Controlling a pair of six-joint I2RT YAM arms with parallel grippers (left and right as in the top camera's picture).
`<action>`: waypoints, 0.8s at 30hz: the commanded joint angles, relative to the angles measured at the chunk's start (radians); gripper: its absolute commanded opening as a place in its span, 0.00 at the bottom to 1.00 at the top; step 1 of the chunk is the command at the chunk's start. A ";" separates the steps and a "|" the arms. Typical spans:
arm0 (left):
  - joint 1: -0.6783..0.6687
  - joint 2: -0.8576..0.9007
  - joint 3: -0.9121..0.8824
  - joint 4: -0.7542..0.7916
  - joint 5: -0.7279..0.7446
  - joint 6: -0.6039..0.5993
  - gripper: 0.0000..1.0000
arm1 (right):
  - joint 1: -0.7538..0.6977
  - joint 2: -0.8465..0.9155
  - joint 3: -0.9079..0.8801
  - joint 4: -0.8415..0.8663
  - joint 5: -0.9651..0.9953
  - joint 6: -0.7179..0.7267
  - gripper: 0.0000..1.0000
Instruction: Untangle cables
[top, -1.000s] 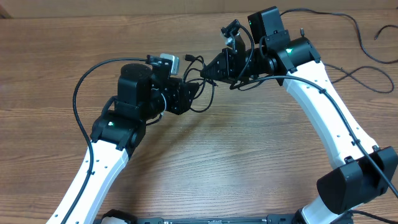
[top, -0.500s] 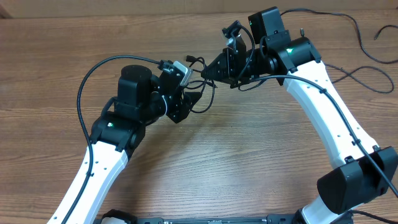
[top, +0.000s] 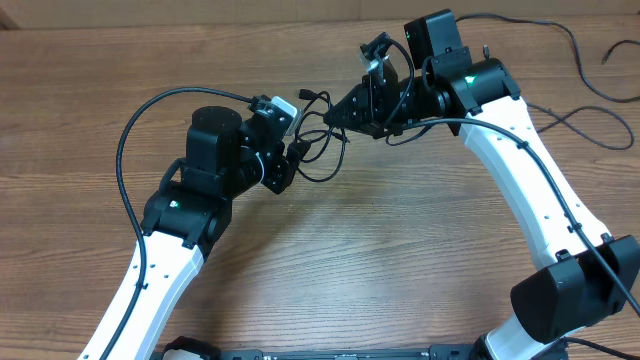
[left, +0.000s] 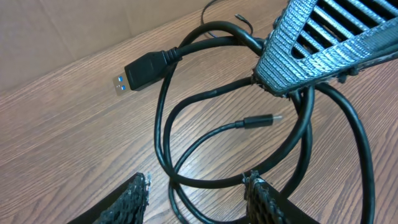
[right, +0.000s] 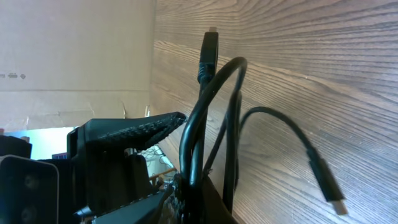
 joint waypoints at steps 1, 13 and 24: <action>0.003 -0.014 0.019 0.005 0.026 0.026 0.54 | 0.005 -0.014 0.013 0.006 -0.055 0.001 0.04; 0.003 -0.014 0.019 -0.002 0.135 0.098 0.52 | 0.003 -0.014 0.013 0.021 -0.052 0.005 0.04; 0.003 -0.014 0.019 0.018 0.038 0.097 0.46 | 0.005 -0.014 0.013 0.005 -0.073 0.027 0.04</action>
